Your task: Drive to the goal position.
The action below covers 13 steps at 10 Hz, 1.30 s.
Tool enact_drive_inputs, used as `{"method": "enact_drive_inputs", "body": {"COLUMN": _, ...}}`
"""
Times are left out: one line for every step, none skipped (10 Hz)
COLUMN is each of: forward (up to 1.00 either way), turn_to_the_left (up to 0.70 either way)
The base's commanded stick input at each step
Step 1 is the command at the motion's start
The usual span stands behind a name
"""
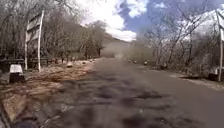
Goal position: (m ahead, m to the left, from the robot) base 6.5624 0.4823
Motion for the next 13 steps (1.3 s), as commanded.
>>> {"method": "enact_drive_inputs", "body": {"forward": 0.70, "turn_to_the_left": 0.00}}
{"method": "enact_drive_inputs", "body": {"forward": 0.70, "turn_to_the_left": 0.00}}
{"method": "enact_drive_inputs", "body": {"forward": 0.70, "turn_to_the_left": 0.00}}
{"method": "enact_drive_inputs", "body": {"forward": 0.70, "turn_to_the_left": 0.00}}
{"method": "enact_drive_inputs", "body": {"forward": 0.70, "turn_to_the_left": 0.00}}
{"method": "enact_drive_inputs", "body": {"forward": 0.70, "turn_to_the_left": 0.00}}
{"method": "enact_drive_inputs", "body": {"forward": 0.70, "turn_to_the_left": 0.00}}
{"method": "enact_drive_inputs", "body": {"forward": 0.70, "turn_to_the_left": 0.00}}
{"method": "enact_drive_inputs", "body": {"forward": 0.70, "turn_to_the_left": 0.00}}
{"method": "enact_drive_inputs", "body": {"forward": 0.70, "turn_to_the_left": 0.00}}
{"method": "enact_drive_inputs", "body": {"forward": 0.70, "turn_to_the_left": 0.00}}
{"method": "enact_drive_inputs", "body": {"forward": 0.70, "turn_to_the_left": 0.00}}
{"method": "enact_drive_inputs", "body": {"forward": 0.70, "turn_to_the_left": 0.00}}
